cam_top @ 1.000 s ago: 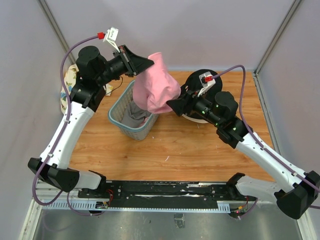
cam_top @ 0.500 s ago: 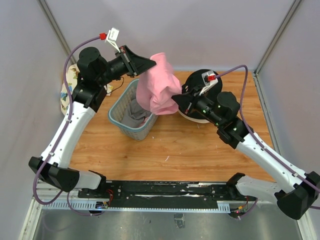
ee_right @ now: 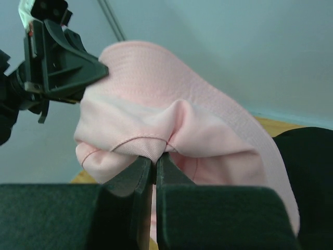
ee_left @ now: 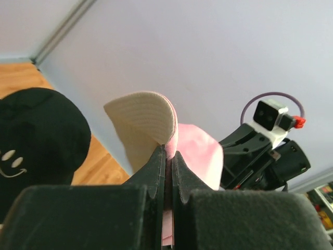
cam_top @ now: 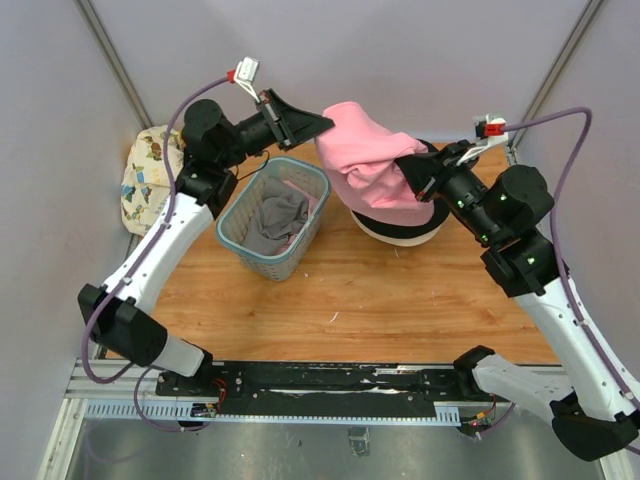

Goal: Stack the hats
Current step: Stack the hat on the hat.

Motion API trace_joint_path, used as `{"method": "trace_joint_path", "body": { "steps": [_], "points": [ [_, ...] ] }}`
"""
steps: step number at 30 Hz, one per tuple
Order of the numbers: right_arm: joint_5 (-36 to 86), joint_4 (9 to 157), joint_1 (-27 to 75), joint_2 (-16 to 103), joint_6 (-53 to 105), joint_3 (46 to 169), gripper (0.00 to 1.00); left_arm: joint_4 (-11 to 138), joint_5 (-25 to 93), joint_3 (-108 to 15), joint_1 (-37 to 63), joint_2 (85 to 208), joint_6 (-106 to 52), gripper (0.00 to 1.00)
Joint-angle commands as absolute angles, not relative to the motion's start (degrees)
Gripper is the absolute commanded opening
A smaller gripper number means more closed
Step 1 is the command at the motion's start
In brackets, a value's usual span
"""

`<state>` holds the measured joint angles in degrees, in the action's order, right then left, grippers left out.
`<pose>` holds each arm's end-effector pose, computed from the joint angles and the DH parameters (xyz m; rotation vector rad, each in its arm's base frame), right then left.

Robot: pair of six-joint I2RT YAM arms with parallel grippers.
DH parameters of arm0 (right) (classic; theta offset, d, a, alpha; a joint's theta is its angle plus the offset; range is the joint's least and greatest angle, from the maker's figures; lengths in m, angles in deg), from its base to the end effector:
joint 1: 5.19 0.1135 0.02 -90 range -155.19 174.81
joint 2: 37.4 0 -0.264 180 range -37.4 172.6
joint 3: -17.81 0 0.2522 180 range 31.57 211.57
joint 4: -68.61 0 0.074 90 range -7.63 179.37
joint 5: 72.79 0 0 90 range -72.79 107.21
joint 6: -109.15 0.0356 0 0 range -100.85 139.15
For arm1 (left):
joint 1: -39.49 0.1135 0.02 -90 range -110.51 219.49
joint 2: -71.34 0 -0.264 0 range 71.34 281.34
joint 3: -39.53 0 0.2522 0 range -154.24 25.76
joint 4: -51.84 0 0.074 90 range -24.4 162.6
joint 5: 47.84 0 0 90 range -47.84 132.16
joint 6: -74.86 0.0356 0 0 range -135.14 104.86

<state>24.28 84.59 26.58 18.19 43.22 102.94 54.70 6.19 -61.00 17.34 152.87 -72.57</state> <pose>0.1648 0.1072 0.4813 -0.2020 1.3786 0.9017 0.2870 -0.1394 0.4853 0.1523 1.5209 -1.5448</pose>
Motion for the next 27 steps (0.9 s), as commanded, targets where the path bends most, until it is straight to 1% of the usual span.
{"method": "trace_joint_path", "body": {
  "steps": [1, 5, 10, 13, 18, 21, 27],
  "points": [
    [22.9, 92.4, 21.6, 17.0, 40.5, 109.1, 0.00, 47.0, 3.4, -61.8, 13.9, 158.6, -76.8, 0.01],
    [24.0, 96.3, 17.0, 17.7, 39.4, 112.0, 0.00, 43.9, 2.2, -65.1, 10.9, 165.8, -78.3, 0.00],
    [28.5, 96.8, 8.5, 20.3, 40.2, 114.2, 0.00, 37.3, -0.1, -70.8, 10.0, 174.8, -83.9, 0.01],
    [32.6, 96.0, 2.7, 23.1, 41.6, 115.6, 0.00, 36.9, -1.1, -76.9, 10.0, 180.4, -85.7, 0.01],
    [37.7, 92.4, -2.4, 28.1, 44.0, 115.6, 0.00, 37.5, -2.7, -84.4, 10.2, 187.6, -86.8, 0.00],
    [40.6, 89.7, -4.1, 31.7, 45.9, 115.3, 0.00, 37.0, -3.1, -85.7, 11.3, 190.5, -87.7, 0.01],
    [42.7, 86.3, -5.1, 36.8, 47.4, 114.9, 0.01, 32.9, -4.2, -82.6, 13.7, 192.5, -90.6, 0.01]
  ]
}}
